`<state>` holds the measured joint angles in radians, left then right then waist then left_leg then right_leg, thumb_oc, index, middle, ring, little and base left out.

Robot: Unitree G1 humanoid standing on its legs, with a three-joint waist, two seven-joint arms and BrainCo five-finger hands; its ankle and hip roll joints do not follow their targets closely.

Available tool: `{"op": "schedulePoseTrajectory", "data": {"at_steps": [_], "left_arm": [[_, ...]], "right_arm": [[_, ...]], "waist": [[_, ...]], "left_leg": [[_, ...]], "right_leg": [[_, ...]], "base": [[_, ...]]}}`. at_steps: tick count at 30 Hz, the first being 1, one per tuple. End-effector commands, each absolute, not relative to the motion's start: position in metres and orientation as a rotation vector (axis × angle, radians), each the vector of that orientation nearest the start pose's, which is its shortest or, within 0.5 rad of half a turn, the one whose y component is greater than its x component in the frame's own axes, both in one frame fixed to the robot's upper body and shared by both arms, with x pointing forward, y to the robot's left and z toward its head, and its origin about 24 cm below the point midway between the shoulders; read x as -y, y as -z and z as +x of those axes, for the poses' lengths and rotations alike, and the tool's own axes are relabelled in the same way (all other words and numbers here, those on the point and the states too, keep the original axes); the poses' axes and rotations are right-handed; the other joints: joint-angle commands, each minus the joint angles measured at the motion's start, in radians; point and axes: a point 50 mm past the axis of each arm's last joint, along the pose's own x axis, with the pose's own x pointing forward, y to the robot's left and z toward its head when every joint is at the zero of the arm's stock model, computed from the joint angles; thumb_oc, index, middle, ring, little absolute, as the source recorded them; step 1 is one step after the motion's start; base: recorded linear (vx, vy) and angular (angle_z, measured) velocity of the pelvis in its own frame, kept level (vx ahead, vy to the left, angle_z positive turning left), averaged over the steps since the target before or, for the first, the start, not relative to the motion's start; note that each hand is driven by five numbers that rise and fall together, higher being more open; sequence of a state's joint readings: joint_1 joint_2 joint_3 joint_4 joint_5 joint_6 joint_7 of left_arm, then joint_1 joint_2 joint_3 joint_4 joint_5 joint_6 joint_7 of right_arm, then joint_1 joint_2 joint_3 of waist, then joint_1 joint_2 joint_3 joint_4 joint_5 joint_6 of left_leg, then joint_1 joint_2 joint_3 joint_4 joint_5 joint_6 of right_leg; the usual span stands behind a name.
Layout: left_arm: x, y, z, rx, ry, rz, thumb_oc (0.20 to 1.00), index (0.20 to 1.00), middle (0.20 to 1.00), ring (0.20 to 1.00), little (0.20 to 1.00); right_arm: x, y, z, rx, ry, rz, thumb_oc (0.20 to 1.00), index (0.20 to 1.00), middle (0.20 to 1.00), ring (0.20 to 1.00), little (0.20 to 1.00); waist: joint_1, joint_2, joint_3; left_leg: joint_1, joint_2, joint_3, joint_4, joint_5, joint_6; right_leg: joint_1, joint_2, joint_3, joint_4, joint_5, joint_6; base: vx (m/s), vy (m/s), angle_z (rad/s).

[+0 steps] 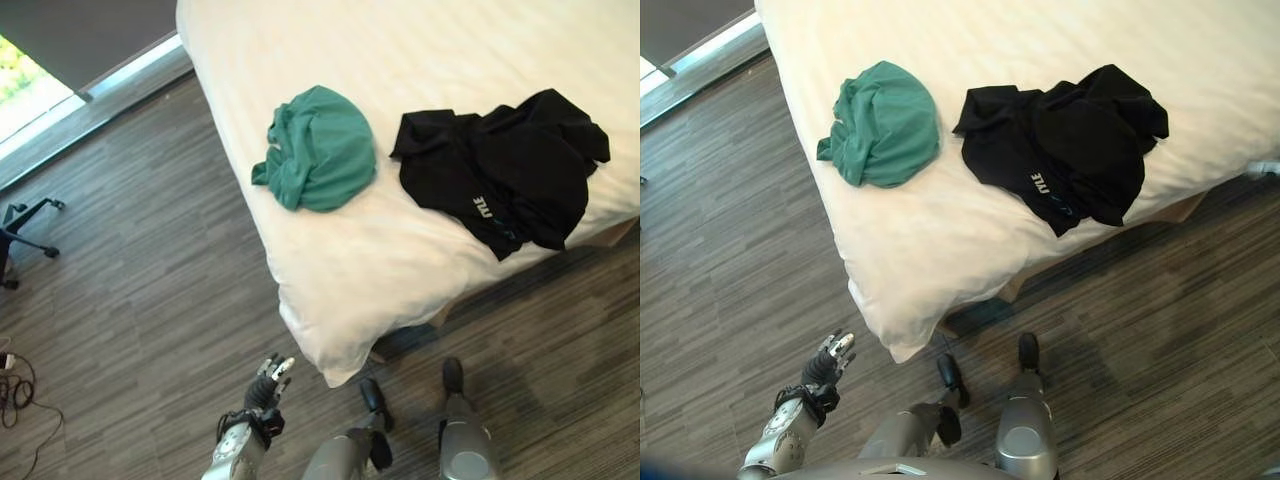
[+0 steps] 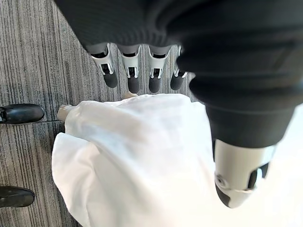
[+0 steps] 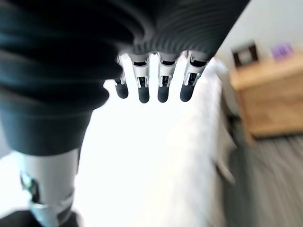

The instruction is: Pick up bed clothes into laundry basket.

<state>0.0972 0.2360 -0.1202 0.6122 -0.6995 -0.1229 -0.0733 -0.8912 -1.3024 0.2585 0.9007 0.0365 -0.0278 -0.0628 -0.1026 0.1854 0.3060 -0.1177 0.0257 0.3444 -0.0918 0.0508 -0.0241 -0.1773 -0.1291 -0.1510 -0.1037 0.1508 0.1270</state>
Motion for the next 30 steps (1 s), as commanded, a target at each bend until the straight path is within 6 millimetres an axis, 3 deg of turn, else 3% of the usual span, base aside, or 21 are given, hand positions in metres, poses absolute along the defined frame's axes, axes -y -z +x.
{"op": "schedulePoseTrajectory", "data": {"at_steps": [1, 3, 5, 9, 16, 23, 28, 30], "left_arm": [[-0.222, 0.090, 0.184, -0.538, -0.168, -0.330, 1.000, 1.000, 1.000, 1.000, 1.000], [-0.222, 0.091, 0.185, -0.543, -0.173, -0.324, 1.000, 1.000, 1.000, 1.000, 1.000], [-0.222, 0.091, 0.187, -0.542, -0.177, -0.324, 1.000, 1.000, 1.000, 1.000, 1.000], [-0.218, 0.090, 0.192, -0.532, -0.169, -0.331, 1.000, 1.000, 1.000, 1.000, 1.000], [-0.219, 0.092, 0.191, -0.536, -0.198, -0.346, 1.000, 1.000, 1.000, 1.000, 1.000], [-0.224, 0.096, 0.187, -0.547, -0.240, -0.375, 1.000, 1.000, 1.000, 1.000, 1.000], [-0.230, 0.086, 0.197, -0.491, -0.245, -0.368, 1.000, 1.000, 1.000, 1.000, 1.000], [-0.226, 0.084, 0.203, -0.475, -0.237, -0.390, 1.000, 1.000, 1.000, 1.000, 1.000]], "right_arm": [[0.420, -0.347, 0.282, 0.141, 0.763, -1.200, 1.000, 1.000, 1.000, 1.000, 1.000], [0.402, -0.368, 0.294, 0.203, 0.755, -1.231, 1.000, 1.000, 1.000, 1.000, 1.000], [0.390, -0.374, 0.302, 0.221, 0.731, -1.264, 1.000, 1.000, 1.000, 1.000, 1.000], [0.368, -0.370, 0.322, 0.233, 0.650, -1.319, 1.000, 1.000, 1.000, 1.000, 1.000], [0.330, -0.347, 0.344, 0.251, 0.416, -1.408, 1.000, 1.000, 1.000, 1.000, 1.000], [0.317, -0.325, 0.347, 0.253, 0.261, -1.369, 1.000, 1.000, 1.000, 1.000, 1.000], [0.305, -0.299, 0.351, 0.216, 0.101, -1.404, 1.000, 1.000, 1.000, 1.000, 1.000], [0.308, -0.285, 0.356, 0.144, 0.078, -1.437, 1.000, 1.000, 1.000, 1.000, 1.000]], "waist": [[0.039, -0.096, -0.031], [0.046, -0.101, -0.032], [0.052, -0.103, -0.030], [0.066, -0.108, -0.018], [0.084, -0.128, 0.017], [0.088, -0.139, 0.049], [0.097, -0.147, 0.092], [0.099, -0.141, 0.109]], "left_leg": [[0.020, 0.044, -0.041, 0.005, 0.051, -0.095], [0.011, 0.046, -0.041, 0.005, 0.056, -0.098], [0.004, 0.047, -0.044, 0.005, 0.060, -0.100], [-0.014, 0.050, -0.051, 0.005, 0.068, -0.102], [-0.059, 0.053, -0.064, 0.005, 0.082, -0.103], [-0.098, 0.051, -0.074, 0.005, 0.091, -0.104], [-0.185, 0.040, -0.066, 0.005, 0.102, -0.105], [-0.211, 0.036, -0.063, 0.005, 0.108, -0.106]], "right_leg": [[0.001, -0.010, -0.040, 0.018, -0.024, 0.023], [-0.008, -0.007, -0.039, 0.017, -0.021, 0.023], [-0.014, -0.006, -0.040, 0.017, -0.019, 0.023], [-0.028, -0.003, -0.045, 0.016, -0.014, 0.022], [-0.065, 0.000, -0.059, 0.017, -0.001, 0.022], [-0.097, -0.003, -0.063, 0.017, 0.010, 0.025], [-0.190, -0.001, -0.049, 0.017, 0.042, 0.034], [-0.216, -0.003, -0.045, 0.017, 0.051, 0.035]], "base": [[0.01, -0.003, -0.04], [-0.01, -0.011, -0.04], [-0.02, -0.027, -0.08], [-0.01, -0.019, 0.07], [-0.01, -0.021, 0.03], [-0.02, -0.006, 0.05], [-0.10, -0.005, 0.01], [-0.08, 0.003, -0.06]]}}
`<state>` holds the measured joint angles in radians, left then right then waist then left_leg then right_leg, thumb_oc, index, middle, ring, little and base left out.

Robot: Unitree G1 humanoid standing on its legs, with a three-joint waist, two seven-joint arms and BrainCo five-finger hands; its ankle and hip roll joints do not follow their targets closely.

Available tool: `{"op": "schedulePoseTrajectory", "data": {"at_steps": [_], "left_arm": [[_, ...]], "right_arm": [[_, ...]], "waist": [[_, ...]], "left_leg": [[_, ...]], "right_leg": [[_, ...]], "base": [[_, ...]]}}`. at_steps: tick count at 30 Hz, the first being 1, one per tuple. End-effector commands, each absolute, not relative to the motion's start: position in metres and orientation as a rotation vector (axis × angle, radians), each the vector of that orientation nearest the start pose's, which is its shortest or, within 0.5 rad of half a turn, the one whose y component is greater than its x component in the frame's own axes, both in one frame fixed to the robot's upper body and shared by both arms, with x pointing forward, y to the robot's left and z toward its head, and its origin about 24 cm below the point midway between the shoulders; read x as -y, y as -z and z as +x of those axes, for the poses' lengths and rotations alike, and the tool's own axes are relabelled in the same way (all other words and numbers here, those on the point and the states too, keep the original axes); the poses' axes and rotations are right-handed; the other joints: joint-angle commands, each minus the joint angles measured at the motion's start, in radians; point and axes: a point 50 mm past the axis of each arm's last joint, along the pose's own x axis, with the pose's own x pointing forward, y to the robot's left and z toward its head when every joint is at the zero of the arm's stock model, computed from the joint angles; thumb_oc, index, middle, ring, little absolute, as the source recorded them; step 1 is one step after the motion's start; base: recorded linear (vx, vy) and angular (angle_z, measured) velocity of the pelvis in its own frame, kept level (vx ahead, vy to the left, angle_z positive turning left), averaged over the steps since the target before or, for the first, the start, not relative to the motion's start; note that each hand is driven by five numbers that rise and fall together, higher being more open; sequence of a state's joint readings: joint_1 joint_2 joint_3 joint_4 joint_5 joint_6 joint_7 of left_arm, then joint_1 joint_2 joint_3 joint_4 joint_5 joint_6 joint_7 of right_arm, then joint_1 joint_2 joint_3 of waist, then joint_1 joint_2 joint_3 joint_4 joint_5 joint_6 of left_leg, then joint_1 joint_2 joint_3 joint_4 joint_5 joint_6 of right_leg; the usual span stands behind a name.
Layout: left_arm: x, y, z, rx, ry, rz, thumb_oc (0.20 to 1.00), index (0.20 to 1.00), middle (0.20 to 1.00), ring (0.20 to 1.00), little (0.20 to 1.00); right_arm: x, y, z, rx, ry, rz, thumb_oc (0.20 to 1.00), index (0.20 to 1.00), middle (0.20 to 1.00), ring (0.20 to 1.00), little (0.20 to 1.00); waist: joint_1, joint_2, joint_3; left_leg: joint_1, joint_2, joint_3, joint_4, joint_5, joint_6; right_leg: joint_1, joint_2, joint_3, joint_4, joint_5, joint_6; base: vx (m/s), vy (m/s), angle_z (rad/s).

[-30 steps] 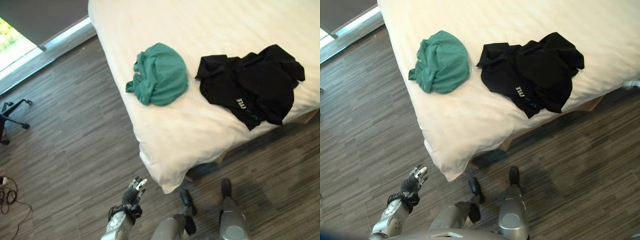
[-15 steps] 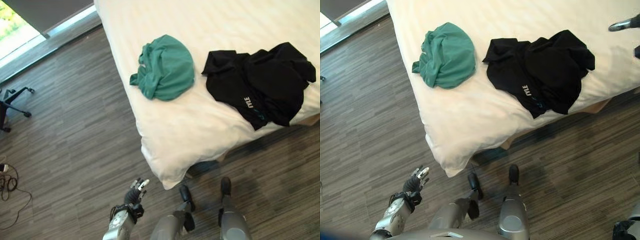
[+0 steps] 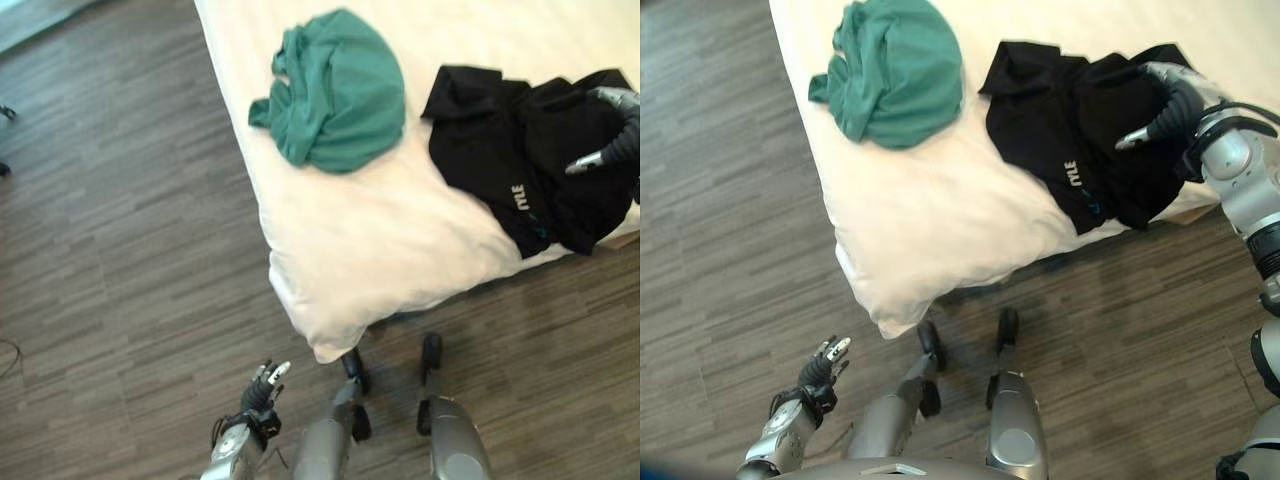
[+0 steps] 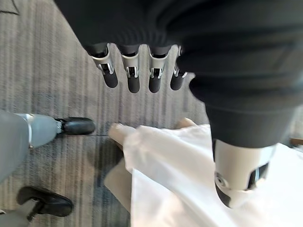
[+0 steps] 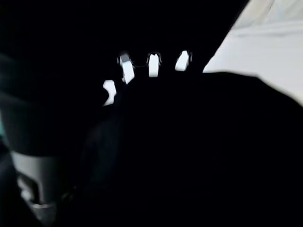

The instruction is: Pick up bed clothes into laundry basket.

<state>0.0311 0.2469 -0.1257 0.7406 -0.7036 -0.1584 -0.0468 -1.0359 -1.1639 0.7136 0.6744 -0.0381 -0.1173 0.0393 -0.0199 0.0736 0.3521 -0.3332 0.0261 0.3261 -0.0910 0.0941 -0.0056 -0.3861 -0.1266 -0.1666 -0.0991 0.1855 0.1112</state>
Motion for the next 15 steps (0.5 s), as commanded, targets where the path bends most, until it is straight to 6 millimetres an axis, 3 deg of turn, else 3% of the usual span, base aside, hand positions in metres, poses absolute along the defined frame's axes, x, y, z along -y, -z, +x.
{"op": "schedulePoseTrajectory", "data": {"at_steps": [1, 3, 7, 8, 11, 13, 14, 15], "left_arm": [[-0.223, 0.082, 0.205, -0.468, -0.228, -0.394, 1.000, 1.000, 1.000, 1.000, 1.000], [-0.219, 0.080, 0.208, -0.452, -0.216, -0.406, 1.000, 1.000, 1.000, 1.000, 1.000], [-0.213, 0.078, 0.215, -0.441, -0.217, -0.416, 1.000, 1.000, 1.000, 1.000, 1.000], [-0.213, 0.078, 0.216, -0.440, -0.228, -0.418, 1.000, 1.000, 1.000, 1.000, 1.000], [-0.215, 0.076, 0.219, -0.424, -0.253, -0.422, 1.000, 1.000, 1.000, 1.000, 1.000], [-0.217, 0.075, 0.218, -0.415, -0.271, -0.428, 1.000, 1.000, 1.000, 1.000, 1.000], [-0.223, 0.072, 0.219, -0.393, -0.295, -0.432, 1.000, 1.000, 1.000, 1.000, 1.000], [-0.227, 0.072, 0.219, -0.390, -0.310, -0.428, 1.000, 1.000, 1.000, 1.000, 1.000]], "right_arm": [[0.311, -0.276, 0.358, 0.093, 0.064, -1.472, 1.000, 1.000, 1.000, 1.000, 1.000], [0.315, -0.265, 0.362, 0.027, 0.066, -1.530, 1.000, 1.000, 1.000, 1.000, 1.000], [0.319, -0.211, 0.366, -0.113, 0.020, -1.563, 1.000, 1.000, 1.000, 1.000, 1.000], [0.315, -0.193, 0.364, -0.140, -0.026, -1.566, 0.200, 0.200, 0.200, 0.200, 0.200], [0.311, -0.139, 0.348, -0.205, -0.140, -1.531, 0.200, 0.200, 0.200, 0.200, 0.200], [0.324, -0.108, 0.326, -0.283, -0.146, -1.480, 0.200, 0.200, 0.200, 0.200, 0.200], [0.353, -0.086, 0.303, -0.388, -0.034, -1.385, 0.200, 0.200, 0.200, 0.200, 0.200], [0.367, -0.073, 0.288, -0.443, 0.038, -1.299, 0.200, 0.200, 0.200, 0.200, 0.200]], "waist": [[0.019, -0.023, 0.072], [0.021, -0.011, 0.086], [0.021, 0.007, 0.101], [0.019, 0.007, 0.102], [0.002, 0.005, 0.101], [-0.014, -0.002, 0.091], [-0.030, -0.008, 0.077], [-0.034, -0.012, 0.068]], "left_leg": [[-0.008, 0.034, -0.045, 0.004, 0.068, -0.125], [-0.024, 0.032, -0.044, 0.004, 0.072, -0.125], [-0.024, 0.025, -0.044, 0.004, 0.072, -0.122], [-0.017, 0.024, -0.044, 0.004, 0.070, -0.121], [0.011, 0.022, -0.046, 0.004, 0.059, -0.117], [0.040, 0.020, -0.048, 0.004, 0.048, -0.113], [0.068, 0.022, -0.054, 0.004, 0.039, -0.109], [0.084, 0.022, -0.055, 0.004, 0.034, -0.107]], "right_leg": [[-0.020, -0.007, -0.028, 0.013, 0.020, 0.051], [-0.039, -0.011, -0.028, 0.014, 0.025, 0.050], [-0.039, -0.015, -0.027, 0.016, 0.027, 0.051], [-0.033, -0.015, -0.025, 0.016, 0.025, 0.051], [-0.006, -0.018, -0.026, 0.019, 0.019, 0.050], [0.022, -0.021, -0.032, 0.022, 0.011, 0.050], [0.054, -0.026, -0.040, 0.025, 0.002, 0.051], [0.069, -0.027, -0.042, 0.028, -0.003, 0.050]], "base": [[-0.06, 0.008, -0.07], [-0.04, 0.016, -0.09], [-0.01, 0.024, -0.03], [0.00, 0.000, 0.00], [0.01, 0.006, 0.01], [0.07, -0.001, 0.09], [0.10, -0.022, 0.18], [0.11, -0.026, 0.28]]}}
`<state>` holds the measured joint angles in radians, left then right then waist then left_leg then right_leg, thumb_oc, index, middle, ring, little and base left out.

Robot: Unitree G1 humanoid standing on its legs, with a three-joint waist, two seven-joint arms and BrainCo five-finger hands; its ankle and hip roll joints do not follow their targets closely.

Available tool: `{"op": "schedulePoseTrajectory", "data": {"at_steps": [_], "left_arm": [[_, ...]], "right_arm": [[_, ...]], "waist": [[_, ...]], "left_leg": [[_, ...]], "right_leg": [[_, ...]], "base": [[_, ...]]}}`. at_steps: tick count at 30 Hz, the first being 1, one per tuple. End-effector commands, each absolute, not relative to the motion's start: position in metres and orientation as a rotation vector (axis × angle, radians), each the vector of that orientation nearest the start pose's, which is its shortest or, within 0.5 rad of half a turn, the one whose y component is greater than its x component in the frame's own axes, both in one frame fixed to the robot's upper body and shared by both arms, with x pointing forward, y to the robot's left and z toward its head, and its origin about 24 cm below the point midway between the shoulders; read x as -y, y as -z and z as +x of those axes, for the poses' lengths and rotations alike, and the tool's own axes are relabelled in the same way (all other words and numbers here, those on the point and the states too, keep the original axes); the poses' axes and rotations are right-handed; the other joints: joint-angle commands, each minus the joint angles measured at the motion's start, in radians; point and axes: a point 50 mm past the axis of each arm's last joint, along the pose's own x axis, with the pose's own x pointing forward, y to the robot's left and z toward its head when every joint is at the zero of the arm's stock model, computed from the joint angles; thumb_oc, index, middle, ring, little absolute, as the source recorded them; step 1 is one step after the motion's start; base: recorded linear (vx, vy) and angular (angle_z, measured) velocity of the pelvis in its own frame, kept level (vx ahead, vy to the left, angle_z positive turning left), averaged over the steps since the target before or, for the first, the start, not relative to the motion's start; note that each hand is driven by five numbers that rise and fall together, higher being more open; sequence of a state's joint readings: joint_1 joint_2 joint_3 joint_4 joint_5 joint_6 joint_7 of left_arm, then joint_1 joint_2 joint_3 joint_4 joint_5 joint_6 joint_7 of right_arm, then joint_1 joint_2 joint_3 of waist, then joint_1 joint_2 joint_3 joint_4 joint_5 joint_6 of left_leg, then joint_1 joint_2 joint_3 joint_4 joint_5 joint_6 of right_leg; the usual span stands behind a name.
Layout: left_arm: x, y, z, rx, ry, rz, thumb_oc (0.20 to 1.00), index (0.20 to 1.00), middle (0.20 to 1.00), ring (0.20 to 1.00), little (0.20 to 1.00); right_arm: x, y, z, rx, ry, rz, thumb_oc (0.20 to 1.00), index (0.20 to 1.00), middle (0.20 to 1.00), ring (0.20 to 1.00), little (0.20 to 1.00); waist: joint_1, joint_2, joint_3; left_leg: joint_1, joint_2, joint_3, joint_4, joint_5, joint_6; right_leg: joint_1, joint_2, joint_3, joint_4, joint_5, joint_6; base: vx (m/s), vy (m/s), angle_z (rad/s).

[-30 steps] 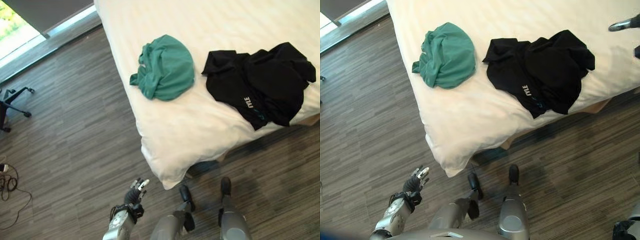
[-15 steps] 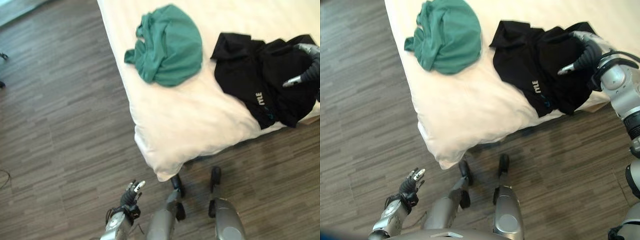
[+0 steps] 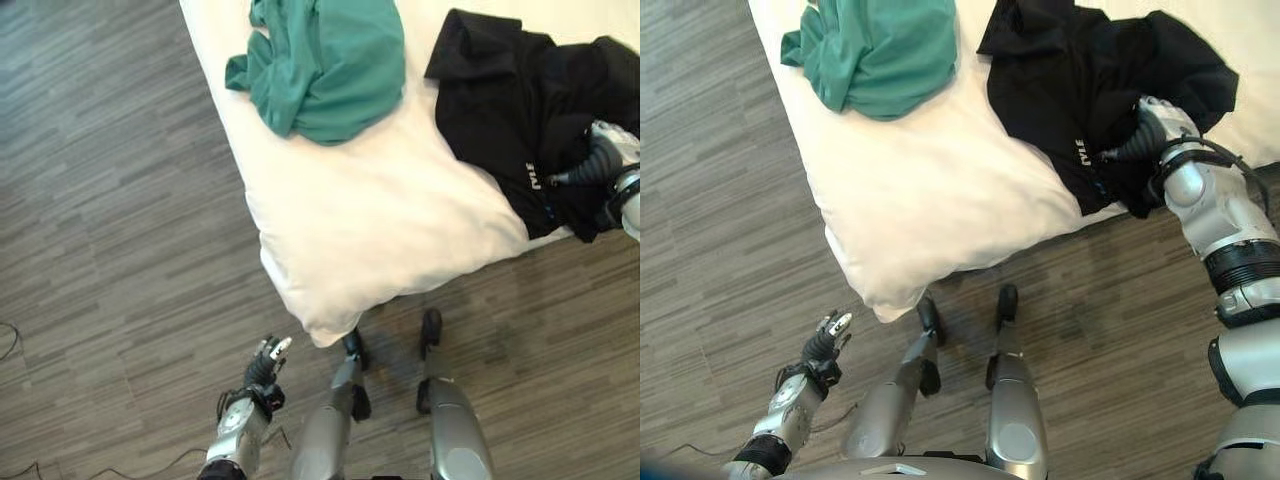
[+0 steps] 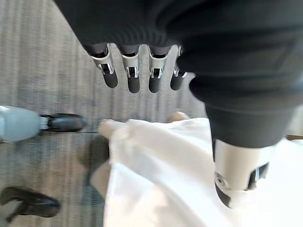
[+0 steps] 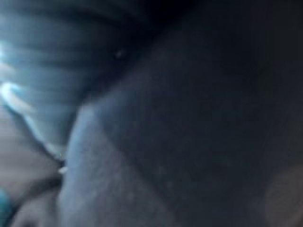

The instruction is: Pick up bed clothes into laundry basket.

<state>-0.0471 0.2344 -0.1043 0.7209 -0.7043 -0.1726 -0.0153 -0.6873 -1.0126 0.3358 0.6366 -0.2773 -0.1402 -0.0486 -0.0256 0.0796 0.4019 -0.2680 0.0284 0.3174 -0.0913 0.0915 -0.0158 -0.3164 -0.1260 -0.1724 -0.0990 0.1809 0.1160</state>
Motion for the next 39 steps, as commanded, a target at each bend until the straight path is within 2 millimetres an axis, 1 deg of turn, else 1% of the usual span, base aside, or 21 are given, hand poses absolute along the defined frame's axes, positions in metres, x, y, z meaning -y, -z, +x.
{"op": "schedulePoseTrajectory", "data": {"at_steps": [1, 2, 3, 6, 7, 10, 12, 13, 14, 15, 16, 18, 20, 23, 24, 25, 28, 29, 31, 35, 39], "left_arm": [[-0.231, 0.070, 0.219, -0.378, -0.332, -0.425, 1.000, 1.000, 1.000, 1.000, 1.000], [-0.231, 0.070, 0.219, -0.379, -0.330, -0.423, 1.000, 1.000, 1.000, 1.000, 1.000], [-0.239, 0.071, 0.215, -0.377, -0.366, -0.420, 1.000, 1.000, 1.000, 1.000, 1.000], [-0.260, 0.070, 0.207, -0.362, -0.477, -0.440, 1.000, 1.000, 1.000, 1.000, 1.000], [-0.260, 0.070, 0.207, -0.362, -0.477, -0.439, 1.000, 1.000, 1.000, 1.000, 1.000], [-0.280, 0.063, 0.207, -0.328, -0.548, -0.424, 1.000, 1.000, 1.000, 1.000, 1.000], [-0.284, 0.062, 0.206, -0.324, -0.563, -0.420, 1.000, 1.000, 1.000, 1.000, 1.000], [-0.300, 0.051, 0.207, -0.272, -0.623, -0.413, 1.000, 1.000, 1.000, 1.000, 1.000], [-0.300, 0.051, 0.207, -0.272, -0.623, -0.413, 1.000, 1.000, 1.000, 1.000, 1.000], [-0.316, 0.037, 0.214, -0.233, -0.632, -0.342, 1.000, 1.000, 1.000, 1.000, 1.000], [-0.326, 0.027, 0.220, -0.215, -0.634, -0.293, 1.000, 1.000, 1.000, 1.000, 1.000], [-0.345, -0.004, 0.234, -0.142, -0.608, -0.145, 1.000, 1.000, 1.000, 1.000, 1.000], [-0.353, -0.037, 0.250, -0.059, -0.583, -0.029, 1.000, 1.000, 1.000, 1.000, 1.000], [-0.367, -0.094, 0.277, 0.047, -0.543, 0.186, 1.000, 1.000, 1.000, 1.000, 1.000], [-0.372, -0.111, 0.283, 0.072, -0.547, 0.256, 1.000, 1.000, 1.000, 1.000, 1.000], [-0.382, -0.145, 0.296, 0.109, -0.554, 0.384, 1.000, 1.000, 1.000, 1.000, 1.000], [-0.390, -0.201, 0.312, 0.157, -0.574, 0.625, 1.000, 1.000, 1.000, 1.000, 1.000], [-0.388, -0.204, 0.314, 0.163, -0.569, 0.630, 1.000, 1.000, 1.000, 1.000, 1.000], [-0.390, -0.244, 0.327, 0.158, -0.611, 0.821, 1.000, 1.000, 1.000, 1.000, 1.000], [-0.358, -0.308, 0.353, 0.271, -0.610, 0.935, 1.000, 1.000, 1.000, 1.000, 1.000], [-0.335, -0.349, 0.361, 0.341, -0.618, 1.033, 1.000, 1.000, 1.000, 1.000, 1.000]], "right_arm": [[0.386, -0.061, 0.269, -0.495, 0.168, -1.154, 0.200, 0.200, 0.200, 0.200, 0.200], [0.386, -0.060, 0.268, -0.497, 0.169, -1.152, 0.200, 0.200, 0.200, 0.200, 0.200], [0.409, -0.042, 0.235, -0.573, 0.321, -0.984, 0.200, 0.200, 0.200, 0.200, 0.200], [0.438, -0.017, 0.174, -0.636, 0.620, -0.668, 0.200, 0.200, 0.200, 0.200, 0.200], [0.438, -0.017, 0.173, -0.636, 0.620, -0.667, 0.200, 0.200, 0.200, 0.200, 0.200], [0.452, -0.003, 0.128, -0.636, 0.842, -0.434, 0.200, 0.200, 0.200, 0.200, 0.200], [0.451, 0.006, 0.115, -0.665, 0.870, -0.375, 0.200, 0.200, 0.200, 0.200, 0.200], [0.439, 0.014, 0.103, -0.556, 0.938, -0.223, 0.200, 0.200, 0.200, 0.200, 0.200], [0.438, 0.015, 0.103, -0.557, 0.938, -0.222, 0.200, 0.200, 0.200, 0.200, 0.200], [0.439, 0.030, 0.077, -0.581, 1.056, -0.083, 0.200, 0.200, 0.200, 0.200, 0.200], [0.435, 0.038, 0.072, -0.598, 1.065, -0.042, 0.200, 0.200, 0.200, 0.200, 0.200], [0.427, 0.047, 0.071, -0.616, 1.044, -0.005, 0.200, 0.200, 0.200, 0.200, 0.200], [0.421, 0.056, 0.070, -0.678, 1.006, -0.002, 0.200, 0.200, 0.200, 0.200, 0.200], [0.406, 0.069, 0.075, -0.770, 0.873, -0.043, 0.200, 0.200, 0.200, 0.200, 0.200], [0.400, 0.074, 0.075, -0.797, 0.832, -0.043, 0.200, 0.200, 0.200, 0.200, 0.200], [0.385, 0.085, 0.078, -0.830, 0.747, -0.034, 0.200, 0.200, 0.200, 0.200, 0.200], [0.363, 0.096, 0.086, -0.858, 0.625, -0.034, 0.200, 0.200, 0.200, 0.200, 0.200], [0.362, 0.098, 0.086, -0.858, 0.627, -0.026, 0.200, 0.200, 0.200, 0.200, 0.200], [0.342, 0.111, 0.084, -0.913, 0.545, -0.014, 0.200, 0.200, 0.200, 0.200, 0.200], [0.315, 0.124, 0.092, -0.953, 0.429, -0.008, 0.200, 0.200, 0.200, 0.200, 0.200], [0.297, 0.126, 0.110, -0.918, 0.346, -0.004, 0.200, 0.200, 0.200, 0.200, 0.200]], "waist": [[-0.037, -0.024, 0.009], [-0.034, -0.025, 0.008], [-0.045, -0.033, -0.014], [-0.071, -0.051, -0.059], [-0.070, -0.052, -0.060], [-0.094, -0.059, -0.099], [-0.097, -0.060, -0.113], [-0.118, -0.071, -0.144], [-0.117, -0.071, -0.144], [-0.118, -0.080, -0.179], [-0.119, -0.089, -0.188], [-0.105, -0.108, -0.195], [-0.068, -0.122, -0.196], [-0.054, -0.129, -0.207], [-0.054, -0.125, -0.209], [-0.050, -0.121, -0.208], [-0.073, -0.112, -0.212], [-0.065, -0.117, -0.210], [-0.088, -0.125, -0.210], [-0.108, -0.141, -0.182], [-0.125, -0.157, -0.152]], "left_leg": [[0.037, 0.021, -0.048, 0.004, 0.031, -0.095], [0.035, 0.021, -0.047, 0.004, 0.033, -0.095], [0.068, 0.021, -0.050, 0.004, 0.020, -0.089], [0.166, 0.029, -0.055, 0.004, -0.010, -0.079], [0.164, 0.029, -0.055, 0.004, -0.008, -0.079], [0.234, 0.044, -0.062, 0.004, -0.024, -0.080], [0.254, 0.047, -0.066, 0.004, -0.026, -0.079], [0.295, 0.062, -0.066, 0.004, -0.032, -0.085], [0.294, 0.062, -0.066, 0.004, -0.031, -0.085], [0.326, 0.087, -0.064, 0.039, -0.035, -0.101], [0.315, 0.111, -0.063, 0.119, -0.023, -0.117], [0.294, 0.145, -0.090, 0.249, 0.019, -0.133], [0.237, 0.128, -0.191, 0.317, 0.030, -0.121], [0.163, 0.106, -0.271, 0.243, -0.001, -0.106], [0.152, 0.105, -0.273, 0.214, 0.007, -0.106], [0.116, 0.093, -0.274, 0.168, 0.044, -0.111], [0.149, 0.095, -0.264, 0.131, 0.031, -0.107], [0.150, 0.095, -0.262, 0.131, 0.030, -0.107], [0.167, 0.094, -0.232, 0.108, 0.016, -0.095], [0.141, 0.080, -0.198, 0.072, 0.027, -0.079], [0.110, 0.068, -0.182, 0.040, 0.038, -0.067]], "right_leg": [[0.018, -0.030, -0.036, 0.031, -0.004, 0.045], [0.016, -0.030, -0.035, 0.030, -0.002, 0.045], [0.043, -0.032, -0.038, 0.042, -0.020, 0.043], [0.104, -0.029, -0.037, 0.120, -0.091, 0.033], [0.102, -0.030, -0.037, 0.120, -0.088, 0.032], [0.139, -0.028, -0.038, 0.203, -0.157, 0.023], [0.154, -0.026, -0.039, 0.214, -0.168, 0.016], [0.183, -0.013, -0.033, 0.233, -0.191, 0.010], [0.182, -0.012, -0.033, 0.232, -0.191, 0.010], [0.237, 0.002, -0.039, 0.213, -0.211, 0.003], [0.266, 0.015, -0.045, 0.197, -0.210, -0.010], [0.317, 0.042, -0.038, 0.182, -0.218, -0.028], [0.351, 0.036, -0.005, 0.175, -0.224, -0.027], [0.366, 0.026, 0.035, 0.166, -0.216, -0.011], [0.370, 0.028, 0.044, 0.162, -0.217, -0.009], [0.384, 0.032, 0.064, 0.143, -0.218, -0.004], [0.368, 0.033, 0.102, 0.139, -0.213, 0.018], [0.368, 0.032, 0.104, 0.139, -0.214, 0.018], [0.347, 0.018, 0.136, 0.131, -0.196, 0.039], [0.284, -0.007, 0.155, 0.126, -0.167, 0.066], [0.221, -0.013, 0.174, 0.126, -0.139, 0.080]], "base": [[0.06, -0.010, 0.28], [0.09, -0.019, 0.24], [0.10, -0.017, 0.15], [0.15, -0.016, 0.11], [0.14, -0.018, -0.05], [0.10, -0.028, -0.03], [0.10, -0.044, -0.02], [0.06, -0.061, -0.04], [0.17, -0.158, 0.01], [0.11, -0.176, -0.11], [0.15, -0.234, -0.09], [0.10, -0.155, -0.10], [0.08, -0.041, -0.27], [0.09, 0.034, -0.83], [0.16, 0.143, -0.18], [0.15, 0.179, -0.01], [0.07, 0.158, -0.58], [0.07, 0.133, -0.91], [0.08, 0.202, -0.74], [-0.04, 0.173, -0.37], [-0.05, 0.120, -0.02]]}}
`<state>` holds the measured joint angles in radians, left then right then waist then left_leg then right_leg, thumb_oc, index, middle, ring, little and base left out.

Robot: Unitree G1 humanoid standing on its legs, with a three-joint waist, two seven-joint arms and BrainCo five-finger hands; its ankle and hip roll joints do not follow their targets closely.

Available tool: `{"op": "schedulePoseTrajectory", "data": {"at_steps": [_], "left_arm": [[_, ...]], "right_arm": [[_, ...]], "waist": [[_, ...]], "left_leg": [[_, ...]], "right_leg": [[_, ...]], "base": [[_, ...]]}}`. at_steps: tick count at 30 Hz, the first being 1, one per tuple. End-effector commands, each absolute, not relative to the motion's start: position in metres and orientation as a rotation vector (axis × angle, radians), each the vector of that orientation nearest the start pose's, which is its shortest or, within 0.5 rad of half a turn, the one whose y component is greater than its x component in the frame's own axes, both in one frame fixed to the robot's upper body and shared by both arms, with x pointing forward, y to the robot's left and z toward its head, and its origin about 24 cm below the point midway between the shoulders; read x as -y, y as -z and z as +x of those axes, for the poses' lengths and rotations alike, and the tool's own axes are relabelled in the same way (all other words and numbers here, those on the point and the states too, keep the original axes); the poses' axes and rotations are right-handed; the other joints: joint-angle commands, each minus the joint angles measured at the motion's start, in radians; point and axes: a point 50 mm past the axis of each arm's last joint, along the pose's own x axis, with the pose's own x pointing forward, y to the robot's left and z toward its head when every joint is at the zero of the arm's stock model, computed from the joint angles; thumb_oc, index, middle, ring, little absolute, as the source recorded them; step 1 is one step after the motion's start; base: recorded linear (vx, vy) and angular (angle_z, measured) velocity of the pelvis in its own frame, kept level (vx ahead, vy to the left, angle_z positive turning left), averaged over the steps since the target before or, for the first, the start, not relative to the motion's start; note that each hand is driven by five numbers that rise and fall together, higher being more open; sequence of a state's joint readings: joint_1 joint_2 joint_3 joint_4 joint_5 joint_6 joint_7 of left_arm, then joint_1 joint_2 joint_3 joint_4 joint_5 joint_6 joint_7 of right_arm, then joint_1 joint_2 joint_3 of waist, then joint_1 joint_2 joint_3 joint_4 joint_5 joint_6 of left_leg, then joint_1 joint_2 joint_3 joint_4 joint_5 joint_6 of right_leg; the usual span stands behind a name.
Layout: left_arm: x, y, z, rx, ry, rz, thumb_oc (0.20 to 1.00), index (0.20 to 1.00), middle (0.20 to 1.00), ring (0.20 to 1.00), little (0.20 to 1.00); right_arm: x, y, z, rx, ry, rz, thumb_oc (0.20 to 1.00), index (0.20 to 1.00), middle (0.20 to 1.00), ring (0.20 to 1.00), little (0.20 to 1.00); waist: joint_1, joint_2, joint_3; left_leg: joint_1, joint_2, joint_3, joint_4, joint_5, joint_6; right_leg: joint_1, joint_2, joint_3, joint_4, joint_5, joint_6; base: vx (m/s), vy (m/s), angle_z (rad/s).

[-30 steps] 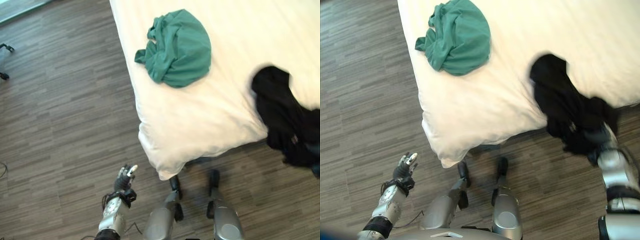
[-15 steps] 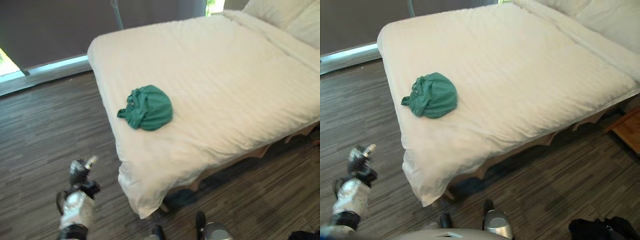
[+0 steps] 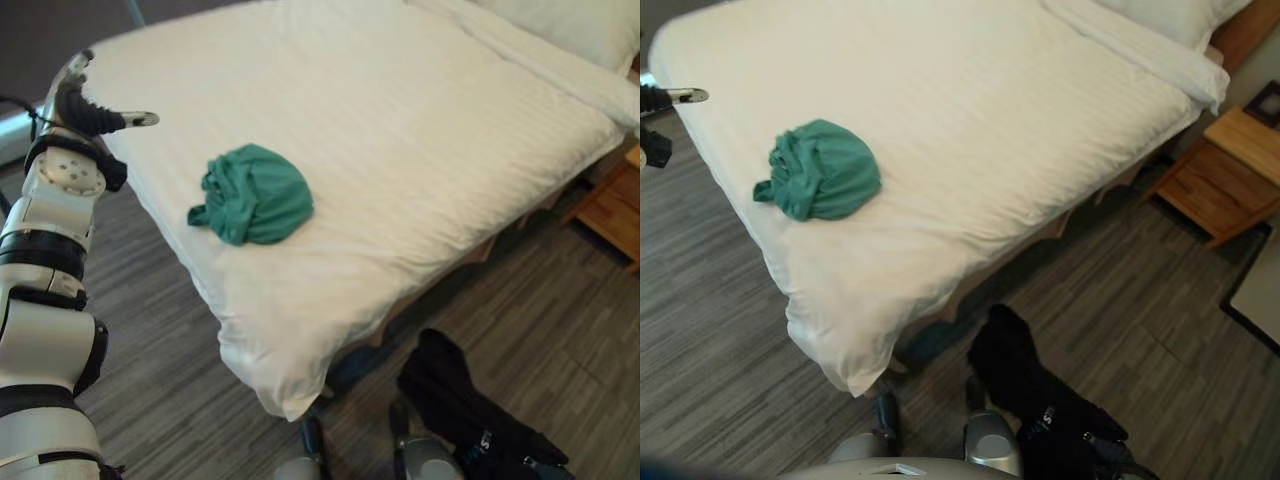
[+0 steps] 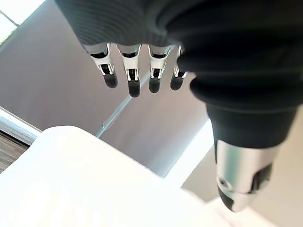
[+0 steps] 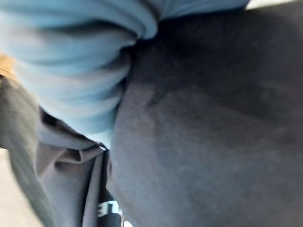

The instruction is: Pick up bed clothes into laundry basket.

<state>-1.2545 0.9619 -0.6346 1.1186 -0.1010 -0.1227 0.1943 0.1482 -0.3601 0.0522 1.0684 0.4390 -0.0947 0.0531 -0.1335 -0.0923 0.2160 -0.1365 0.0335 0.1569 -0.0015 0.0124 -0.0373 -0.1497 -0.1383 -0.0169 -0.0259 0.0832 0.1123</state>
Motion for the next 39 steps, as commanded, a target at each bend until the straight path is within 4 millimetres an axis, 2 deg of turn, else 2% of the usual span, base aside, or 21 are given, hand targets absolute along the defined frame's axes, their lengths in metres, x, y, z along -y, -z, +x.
{"op": "schedulePoseTrajectory", "data": {"at_steps": [1, 3, 7, 9, 11, 16, 17, 18, 21, 22, 23, 24, 25, 26, 27, 30, 33, 34, 36, 38, 39], "left_arm": [[-0.331, -0.357, 0.362, 0.343, -0.627, 1.107, 1.000, 1.000, 1.000, 1.000, 1.000], [-0.321, -0.363, 0.367, 0.306, -0.615, 1.277, 1.000, 1.000, 1.000, 1.000, 1.000], [-0.316, -0.375, 0.369, 0.255, -0.661, 1.402, 1.000, 1.000, 1.000, 1.000, 1.000], [-0.313, -0.381, 0.369, 0.263, -0.669, 1.430, 1.000, 1.000, 1.000, 1.000, 1.000], [-0.311, -0.394, 0.365, 0.310, -0.707, 1.391, 1.000, 1.000, 1.000, 1.000, 1.000], [-0.323, -0.397, 0.358, 0.258, -0.781, 1.437, 1.000, 1.000, 1.000, 1.000, 1.000], [-0.331, -0.388, 0.358, 0.211, -0.784, 1.403, 1.000, 1.000, 1.000, 1.000, 1.000], [-0.331, -0.388, 0.358, 0.211, -0.784, 1.402, 1.000, 1.000, 1.000, 1.000, 1.000], [-0.364, -0.342, 0.355, -0.024, -0.795, 1.325, 1.000, 1.000, 1.000, 1.000, 1.000], [-0.375, -0.310, 0.355, -0.126, -0.770, 1.221, 0.925, 0.925, 0.925, 0.925, 0.925], [-0.377, -0.299, 0.355, -0.158, -0.758, 1.179, 0.504, 0.504, 0.504, 0.504, 0.504], [-0.378, -0.299, 0.355, -0.159, -0.758, 1.179, 0.285, 0.285, 0.285, 0.285, 0.285], [-0.378, -0.295, 0.355, -0.164, -0.752, 1.144, 0.200, 0.200, 0.200, 0.200, 0.200], [-0.379, -0.292, 0.355, -0.146, -0.751, 1.069, 0.200, 0.200, 0.200, 0.200, 0.200], [-0.379, -0.292, 0.355, -0.146, -0.751, 1.069, 0.200, 0.200, 0.200, 0.200, 0.200], [-0.378, -0.304, 0.354, -0.078, -0.757, 1.015, 0.200, 0.200, 0.200, 0.200, 0.200], [-0.376, -0.314, 0.354, 0.035, -0.736, 0.896, 0.200, 0.200, 0.200, 0.200, 0.200], [-0.376, -0.314, 0.354, 0.035, -0.736, 0.896, 0.200, 0.200, 0.200, 0.200, 0.200], [-0.372, -0.317, 0.354, 0.160, -0.696, 0.672, 0.200, 0.200, 0.200, 0.200, 0.200], [-0.372, -0.316, 0.354, 0.160, -0.697, 0.671, 0.200, 0.200, 0.200, 0.200, 0.200], [-0.362, -0.314, 0.359, 0.283, -0.617, 0.407, 0.200, 0.200, 0.200, 0.200, 0.200]], "right_arm": [[0.293, 0.126, 0.113, -0.911, 0.334, -0.001, 0.200, 0.200, 0.200, 0.200, 0.200], [0.288, 0.123, 0.124, -0.874, 0.301, -0.006, 0.200, 0.200, 0.200, 0.200, 0.200], [0.277, 0.121, 0.135, -0.841, 0.238, -0.017, 0.200, 0.200, 0.200, 0.200, 0.200], [0.272, 0.118, 0.140, -0.813, 0.208, -0.024, 0.200, 0.200, 0.200, 0.200, 0.200], [0.269, 0.108, 0.155, -0.732, 0.188, -0.029, 0.200, 0.200, 0.200, 0.200, 0.200], [0.257, 0.100, 0.168, -0.654, 0.146, -0.032, 0.200, 0.200, 0.200, 0.200, 0.200], [0.253, 0.100, 0.169, -0.647, 0.141, -0.024, 0.200, 0.200, 0.200, 0.200, 0.200], [0.253, 0.100, 0.169, -0.647, 0.141, -0.025, 0.200, 0.200, 0.200, 0.200, 0.200], [0.238, 0.104, 0.163, -0.668, 0.073, -0.026, 0.200, 0.200, 0.200, 0.200, 0.200], [0.236, 0.108, 0.156, -0.693, 0.063, -0.016, 0.200, 0.200, 0.200, 0.200, 0.200], [0.237, 0.110, 0.153, -0.706, 0.057, -0.024, 0.200, 0.200, 0.200, 0.200, 0.200], [0.237, 0.110, 0.153, -0.706, 0.057, -0.025, 0.200, 0.200, 0.200, 0.200, 0.200], [0.237, 0.110, 0.152, -0.713, 0.053, -0.025, 0.200, 0.200, 0.200, 0.200, 0.200], [0.241, 0.111, 0.149, -0.723, 0.059, -0.029, 0.200, 0.200, 0.200, 0.200, 0.200], [0.241, 0.111, 0.149, -0.723, 0.059, -0.029, 0.200, 0.200, 0.200, 0.200, 0.200], [0.246, 0.111, 0.146, -0.741, 0.053, -0.050, 0.200, 0.200, 0.200, 0.200, 0.200], [0.258, 0.113, 0.140, -0.773, 0.077, -0.075, 0.200, 0.200, 0.200, 0.200, 0.200], [0.258, 0.113, 0.141, -0.773, 0.077, -0.075, 0.200, 0.200, 0.200, 0.200, 0.200], [0.272, 0.116, 0.132, -0.815, 0.151, -0.066, 0.200, 0.200, 0.200, 0.200, 0.200], [0.273, 0.116, 0.133, -0.814, 0.151, -0.067, 0.200, 0.200, 0.200, 0.200, 0.200], [0.279, 0.119, 0.126, -0.844, 0.198, -0.055, 0.200, 0.200, 0.200, 0.200, 0.200]], "waist": [[-0.024, 0.011, 0.040], [-0.037, -0.003, 0.053], [-0.064, -0.038, 0.084], [-0.073, -0.056, 0.095], [-0.093, -0.084, 0.129], [-0.116, -0.101, 0.157], [-0.116, -0.101, 0.164], [-0.116, -0.101, 0.163], [-0.115, -0.113, 0.179], [-0.110, -0.117, 0.180], [-0.109, -0.117, 0.180], [-0.109, -0.117, 0.180], [-0.108, -0.117, 0.180], [-0.103, -0.115, 0.177], [-0.103, -0.115, 0.177], [-0.094, -0.102, 0.168], [-0.075, -0.063, 0.130], [-0.075, -0.063, 0.129], [-0.051, -0.023, 0.104], [-0.052, -0.022, 0.103], [-0.033, 0.002, 0.085]], "left_leg": [[-0.030, 0.063, -0.016, -0.056, 0.120, -0.044], [-0.051, 0.063, -0.007, -0.064, 0.124, -0.041], [-0.108, 0.070, 0.007, -0.069, 0.138, -0.040], [-0.139, 0.072, 0.012, -0.075, 0.146, -0.042], [-0.215, 0.077, 0.009, -0.080, 0.165, -0.047], [-0.317, 0.083, 0.005, -0.086, 0.186, -0.061], [-0.335, 0.081, 0.005, -0.086, 0.188, -0.063], [-0.336, 0.081, 0.004, -0.086, 0.188, -0.063], [-0.365, 0.085, 0.001, -0.085, 0.192, -0.064], [-0.362, 0.084, -0.003, -0.082, 0.192, -0.064], [-0.358, 0.082, -0.005, -0.081, 0.189, -0.063], [-0.358, 0.082, -0.005, -0.081, 0.189, -0.063], [-0.352, 0.081, -0.005, -0.080, 0.187, -0.063], [-0.336, 0.080, -0.007, -0.079, 0.182, -0.062], [-0.336, 0.080, -0.007, -0.079, 0.182, -0.062], [-0.296, 0.077, -0.013, -0.081, 0.171, -0.058], [-0.204, 0.068, -0.017, -0.086, 0.147, -0.050], [-0.207, 0.068, -0.017, -0.086, 0.149, -0.050], [-0.122, 0.053, -0.026, -0.086, 0.123, -0.045], [-0.124, 0.054, -0.026, -0.086, 0.125, -0.045], [-0.079, 0.042, -0.037, -0.086, 0.109, -0.041]], "right_leg": [[0.038, 0.000, 0.021, 0.052, -0.032, 0.088], [0.009, 0.000, 0.031, 0.044, -0.009, 0.097], [-0.052, 0.007, 0.039, 0.029, 0.033, 0.108], [-0.080, 0.008, 0.033, 0.018, 0.052, 0.111], [-0.143, 0.005, 0.026, 0.001, 0.082, 0.116], [-0.226, 0.006, 0.009, -0.040, 0.119, 0.118], [-0.239, 0.007, 0.005, -0.050, 0.127, 0.120], [-0.240, 0.007, 0.005, -0.050, 0.127, 0.120], [-0.274, 0.010, 0.012, -0.055, 0.133, 0.122], [-0.269, 0.008, 0.012, -0.051, 0.127, 0.120], [-0.265, 0.008, 0.012, -0.048, 0.122, 0.119], [-0.265, 0.008, 0.012, -0.048, 0.122, 0.119], [-0.260, 0.008, 0.011, -0.046, 0.118, 0.118], [-0.248, 0.006, 0.009, -0.037, 0.108, 0.116], [-0.248, 0.006, 0.009, -0.037, 0.108, 0.116], [-0.221, 0.004, 0.002, -0.021, 0.091, 0.114], [-0.150, -0.002, -0.009, 0.021, 0.049, 0.110], [-0.152, -0.001, -0.008, 0.020, 0.052, 0.110], [-0.082, -0.006, -0.015, 0.053, 0.006, 0.105], [-0.083, -0.005, -0.015, 0.052, 0.009, 0.104], [-0.043, -0.010, -0.027, 0.068, -0.020, 0.099]], "base": [[-0.06, 0.093, -0.16], [-0.05, 0.075, -0.22], [-0.04, 0.047, -0.09], [-0.07, 0.014, -0.11], [-0.12, 0.007, -0.05], [-0.06, 0.000, 0.01], [0.00, 0.000, 0.00], [-0.02, 0.007, 0.05], [0.00, 0.005, -0.01], [0.00, -0.002, -0.11], [0.00, -0.007, -0.08], [0.00, 0.000, -0.04], [0.00, 0.000, 0.00], [-0.02, 0.001, -0.03], [0.00, 0.000, 0.00], [0.00, -0.003, -0.01], [0.08, 0.009, 0.05], [0.15, 0.029, 0.03], [0.12, 0.039, 0.04], [0.05, 0.015, 0.09], [0.10, 0.010, 0.15]]}}
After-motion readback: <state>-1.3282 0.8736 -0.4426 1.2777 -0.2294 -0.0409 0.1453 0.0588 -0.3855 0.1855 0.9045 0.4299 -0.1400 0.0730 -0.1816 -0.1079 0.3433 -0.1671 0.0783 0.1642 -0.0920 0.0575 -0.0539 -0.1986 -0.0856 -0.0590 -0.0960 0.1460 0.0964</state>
